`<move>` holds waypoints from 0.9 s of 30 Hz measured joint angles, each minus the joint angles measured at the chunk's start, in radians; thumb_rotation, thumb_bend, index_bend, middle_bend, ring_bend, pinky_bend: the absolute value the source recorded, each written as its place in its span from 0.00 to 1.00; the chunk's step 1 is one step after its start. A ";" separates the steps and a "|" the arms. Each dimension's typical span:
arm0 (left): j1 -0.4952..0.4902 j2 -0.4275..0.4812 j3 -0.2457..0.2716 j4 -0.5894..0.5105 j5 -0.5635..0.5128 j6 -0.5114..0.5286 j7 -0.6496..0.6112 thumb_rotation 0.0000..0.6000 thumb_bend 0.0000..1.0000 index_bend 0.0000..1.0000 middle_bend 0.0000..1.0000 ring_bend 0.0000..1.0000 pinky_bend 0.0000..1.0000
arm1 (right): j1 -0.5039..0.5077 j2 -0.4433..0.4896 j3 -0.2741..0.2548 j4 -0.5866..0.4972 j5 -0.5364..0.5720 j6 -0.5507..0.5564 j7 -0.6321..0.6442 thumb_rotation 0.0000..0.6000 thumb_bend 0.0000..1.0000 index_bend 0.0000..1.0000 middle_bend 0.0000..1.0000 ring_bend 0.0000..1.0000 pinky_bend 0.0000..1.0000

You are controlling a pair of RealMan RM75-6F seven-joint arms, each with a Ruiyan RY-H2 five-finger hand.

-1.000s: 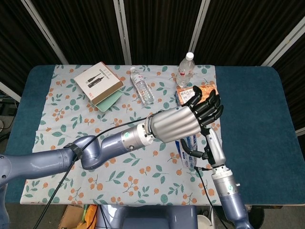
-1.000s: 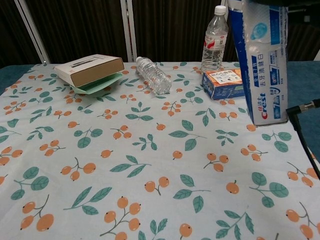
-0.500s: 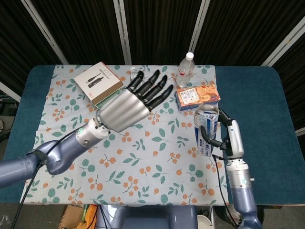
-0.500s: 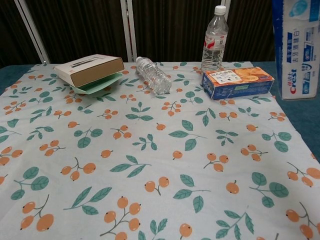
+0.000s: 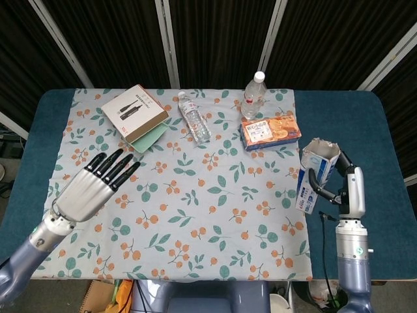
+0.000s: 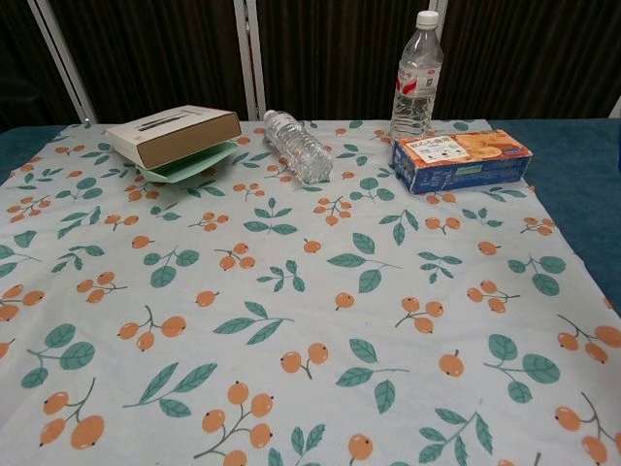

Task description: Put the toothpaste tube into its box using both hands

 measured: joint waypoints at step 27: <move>0.373 -0.095 0.184 0.155 0.062 0.136 -0.236 1.00 0.11 0.19 0.22 0.20 0.31 | 0.072 -0.338 -0.302 0.351 -0.015 -0.205 -0.803 1.00 0.46 0.17 0.36 0.25 0.23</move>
